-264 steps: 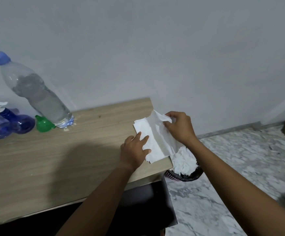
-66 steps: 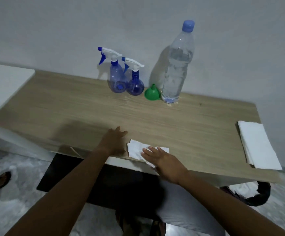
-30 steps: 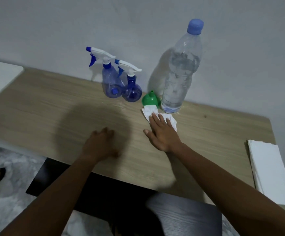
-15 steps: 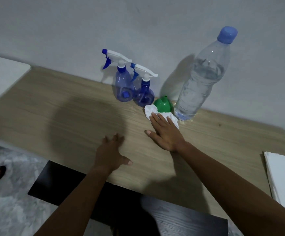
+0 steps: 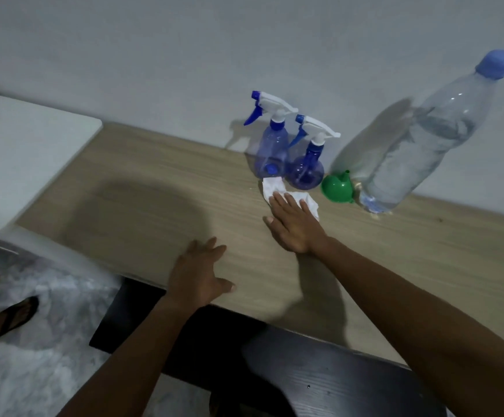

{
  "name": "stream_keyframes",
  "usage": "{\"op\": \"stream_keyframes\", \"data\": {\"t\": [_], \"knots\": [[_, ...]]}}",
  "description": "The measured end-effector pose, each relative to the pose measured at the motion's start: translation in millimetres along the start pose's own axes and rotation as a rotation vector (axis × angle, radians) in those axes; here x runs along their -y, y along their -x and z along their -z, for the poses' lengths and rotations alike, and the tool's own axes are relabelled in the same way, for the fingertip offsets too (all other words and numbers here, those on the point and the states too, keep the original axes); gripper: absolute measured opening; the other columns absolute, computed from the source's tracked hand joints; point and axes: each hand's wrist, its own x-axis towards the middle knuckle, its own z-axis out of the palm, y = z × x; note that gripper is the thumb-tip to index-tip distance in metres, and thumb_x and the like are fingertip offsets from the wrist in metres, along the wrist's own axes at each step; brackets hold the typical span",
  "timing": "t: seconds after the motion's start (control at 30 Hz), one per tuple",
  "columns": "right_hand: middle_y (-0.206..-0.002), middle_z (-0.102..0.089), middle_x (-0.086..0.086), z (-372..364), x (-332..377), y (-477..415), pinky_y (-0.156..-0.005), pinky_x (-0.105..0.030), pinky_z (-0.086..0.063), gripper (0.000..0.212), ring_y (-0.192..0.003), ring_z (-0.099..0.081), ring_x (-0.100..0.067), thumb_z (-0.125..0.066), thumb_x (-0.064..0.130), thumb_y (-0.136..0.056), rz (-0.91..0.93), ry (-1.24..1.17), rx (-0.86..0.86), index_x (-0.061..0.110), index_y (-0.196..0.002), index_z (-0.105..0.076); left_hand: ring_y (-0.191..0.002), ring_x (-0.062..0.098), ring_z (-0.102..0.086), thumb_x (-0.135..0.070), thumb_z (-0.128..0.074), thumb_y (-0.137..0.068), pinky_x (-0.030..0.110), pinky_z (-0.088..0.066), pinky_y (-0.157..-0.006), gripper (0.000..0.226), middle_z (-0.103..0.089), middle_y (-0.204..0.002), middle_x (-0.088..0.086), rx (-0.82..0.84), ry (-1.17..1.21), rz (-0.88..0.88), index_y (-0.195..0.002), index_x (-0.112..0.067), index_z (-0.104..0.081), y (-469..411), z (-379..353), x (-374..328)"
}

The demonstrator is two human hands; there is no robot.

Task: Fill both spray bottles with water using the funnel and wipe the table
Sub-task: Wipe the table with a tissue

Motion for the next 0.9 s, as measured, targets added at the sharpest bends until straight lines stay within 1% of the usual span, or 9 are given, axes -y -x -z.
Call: {"op": "stream_keyframes", "data": {"t": [0.1, 0.2, 0.33, 0.4, 0.47, 0.57, 0.67, 0.8, 0.9], "knots": [[-0.171, -0.004, -0.001, -12, 52, -31, -0.124, -0.048, 0.007, 0.063, -0.158, 0.001, -0.022, -0.02, 0.05, -0.108, -0.009, -0.038, 0.002, 0.02, -0.162, -0.012, -0.153, 0.015, -0.009, -0.048, -0.09, -0.058, 0.035, -0.021, -0.123, 0.113, -0.016, -0.165, -0.012, 0.076, 0.06, -0.074, -0.154, -0.027, -0.033, -2, 11, 31], [-0.171, -0.007, 0.001, -32, 92, -29, -0.125, -0.048, 0.005, 0.061, -0.158, -0.001, -0.02, -0.024, 0.046, -0.109, 0.066, -0.026, -0.008, 0.018, -0.162, -0.015, -0.153, 0.017, -0.009, -0.048, -0.09, -0.058, 0.033, -0.019, -0.123, 0.12, -0.016, -0.165, -0.008, 0.077, 0.022, -0.123, -0.156, -0.02, -0.027, -5, 13, 37], [-0.169, -0.014, 0.002, -49, 103, 12, -0.126, -0.05, 0.0, 0.064, -0.158, -0.004, -0.019, -0.018, 0.05, -0.106, 0.158, 0.019, -0.024, 0.019, -0.162, -0.018, -0.154, 0.018, -0.007, -0.049, -0.088, -0.061, 0.034, -0.015, -0.123, 0.12, -0.017, -0.165, -0.004, 0.067, 0.045, -0.139, -0.157, -0.017, -0.023, -4, 7, 41], [-0.169, -0.017, 0.003, -58, 102, 43, -0.127, -0.047, 0.0, 0.065, -0.157, -0.006, -0.018, -0.016, 0.052, -0.105, 0.187, 0.036, -0.038, 0.02, -0.161, -0.021, -0.154, 0.021, -0.009, -0.047, -0.089, -0.062, 0.033, -0.018, -0.121, 0.118, -0.021, -0.164, -0.002, 0.062, 0.056, -0.158, -0.156, -0.016, -0.025, -3, 6, 43], [-0.169, -0.017, 0.006, -66, 100, 75, -0.127, -0.043, 0.002, 0.062, -0.157, -0.006, -0.017, -0.02, 0.05, -0.106, 0.212, 0.049, -0.041, 0.021, -0.161, -0.022, -0.153, 0.025, -0.012, -0.047, -0.089, -0.061, 0.036, -0.024, -0.119, 0.113, -0.027, -0.163, -0.003, 0.046, 0.067, -0.189, -0.154, -0.021, -0.03, -1, 7, 43], [-0.169, -0.012, 0.009, -72, 90, 121, -0.126, -0.039, 0.007, 0.061, -0.157, 0.0, -0.013, -0.019, 0.051, -0.107, 0.218, 0.074, -0.024, 0.023, -0.162, -0.019, -0.154, 0.026, -0.009, -0.055, -0.081, -0.069, 0.05, -0.022, -0.119, 0.102, -0.019, -0.165, -0.003, 0.034, -0.033, -0.208, -0.154, -0.027, -0.03, 5, 3, 40], [-0.169, -0.013, 0.012, -69, 72, 157, -0.126, -0.038, 0.005, 0.06, -0.157, -0.001, -0.01, -0.016, 0.052, -0.107, 0.125, 0.045, -0.055, 0.027, -0.161, -0.02, -0.154, 0.023, -0.007, -0.061, -0.071, -0.076, 0.06, -0.016, -0.117, 0.087, -0.016, -0.165, -0.006, 0.037, -0.127, -0.273, -0.15, -0.035, -0.035, 16, -7, 25], [-0.168, -0.013, 0.013, -78, 55, 207, -0.127, -0.044, -0.006, 0.063, -0.157, -0.004, -0.01, -0.01, 0.056, -0.105, -0.148, -0.024, -0.18, 0.03, -0.161, -0.021, -0.153, 0.023, -0.008, -0.058, -0.063, -0.085, 0.055, -0.013, -0.121, 0.073, -0.021, -0.164, -0.007, 0.057, -0.158, -0.423, -0.149, -0.03, -0.041, 33, -28, -8], [-0.168, -0.016, 0.006, -89, 56, 234, -0.127, -0.04, -0.006, 0.059, -0.157, -0.007, -0.016, -0.017, 0.05, -0.107, -0.183, -0.045, -0.232, 0.025, -0.16, -0.024, -0.153, 0.024, -0.009, -0.055, -0.057, -0.091, 0.053, -0.014, -0.121, 0.064, -0.023, -0.164, -0.007, 0.091, -0.195, -0.535, -0.149, -0.032, -0.041, 44, -45, -30]]}}
